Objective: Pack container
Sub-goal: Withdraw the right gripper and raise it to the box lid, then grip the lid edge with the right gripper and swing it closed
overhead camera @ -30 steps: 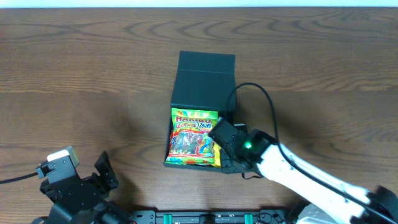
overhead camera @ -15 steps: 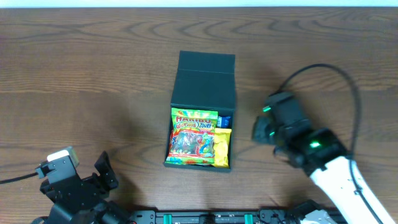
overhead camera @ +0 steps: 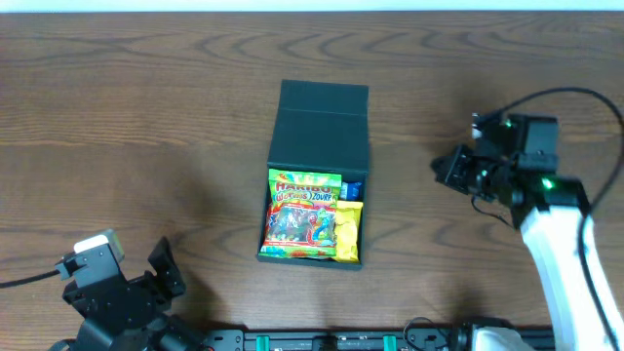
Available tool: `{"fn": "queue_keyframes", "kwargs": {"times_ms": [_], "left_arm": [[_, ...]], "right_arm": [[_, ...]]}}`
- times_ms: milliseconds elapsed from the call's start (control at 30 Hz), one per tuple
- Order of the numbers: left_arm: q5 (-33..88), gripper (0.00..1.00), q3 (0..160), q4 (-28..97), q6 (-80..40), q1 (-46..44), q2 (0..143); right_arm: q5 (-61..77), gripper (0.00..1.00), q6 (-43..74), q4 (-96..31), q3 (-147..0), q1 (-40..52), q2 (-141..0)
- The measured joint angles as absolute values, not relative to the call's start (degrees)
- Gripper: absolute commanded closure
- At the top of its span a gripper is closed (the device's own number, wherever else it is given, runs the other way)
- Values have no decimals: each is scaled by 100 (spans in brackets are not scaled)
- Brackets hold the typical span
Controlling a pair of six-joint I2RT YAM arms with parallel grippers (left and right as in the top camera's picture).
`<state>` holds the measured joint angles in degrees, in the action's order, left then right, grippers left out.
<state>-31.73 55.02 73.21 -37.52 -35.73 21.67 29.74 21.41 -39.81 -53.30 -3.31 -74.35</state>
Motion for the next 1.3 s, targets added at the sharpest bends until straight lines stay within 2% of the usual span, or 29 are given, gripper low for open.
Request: {"fn": "queue_keyframes", "kwargs": {"times_ms": [233, 467, 733, 1300], "left_arm": [[-3170, 5, 5502, 7319, -3752, -3573, 2167], [-3175, 5, 5502, 7321, -3752, -3573, 2167], [-3173, 5, 5502, 7321, -3752, -3573, 2167], [-3175, 5, 5502, 7317, -3752, -3573, 2167]], "right_arm": [[4491, 99, 2023, -3081, -5330, -451, -8868], [5376, 99, 2543, -1857, -5105, -620, -9459], [5575, 99, 3011, -864, -4412, -613, -9841], [5384, 99, 3964, 681, -4375, -73, -10757]]}}
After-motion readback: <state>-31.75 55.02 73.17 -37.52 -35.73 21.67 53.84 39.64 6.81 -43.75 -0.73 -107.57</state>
